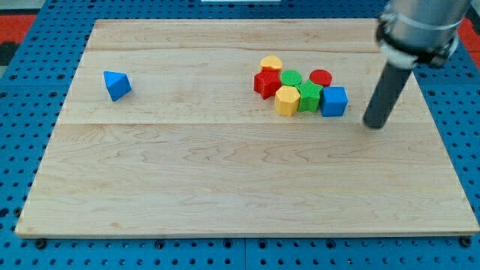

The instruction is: Move the blue cube towards the blue triangle

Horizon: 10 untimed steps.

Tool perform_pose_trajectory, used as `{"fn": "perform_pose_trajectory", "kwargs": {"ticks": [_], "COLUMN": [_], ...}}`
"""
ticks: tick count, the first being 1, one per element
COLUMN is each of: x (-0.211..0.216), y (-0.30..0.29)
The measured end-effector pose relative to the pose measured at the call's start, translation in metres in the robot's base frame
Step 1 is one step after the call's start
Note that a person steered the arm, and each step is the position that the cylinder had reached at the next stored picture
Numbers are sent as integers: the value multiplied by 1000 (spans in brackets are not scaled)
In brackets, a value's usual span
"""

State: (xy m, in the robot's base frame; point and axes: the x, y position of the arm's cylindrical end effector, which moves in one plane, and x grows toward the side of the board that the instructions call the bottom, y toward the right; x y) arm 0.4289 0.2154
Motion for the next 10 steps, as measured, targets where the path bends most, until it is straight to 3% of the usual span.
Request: {"fn": "perform_pose_trajectory", "kwargs": {"ticks": [3, 5, 6, 8, 9, 10], "x": [-29, 10, 61, 43, 38, 14], "y": [-59, -124, -132, -190, -150, -209]}}
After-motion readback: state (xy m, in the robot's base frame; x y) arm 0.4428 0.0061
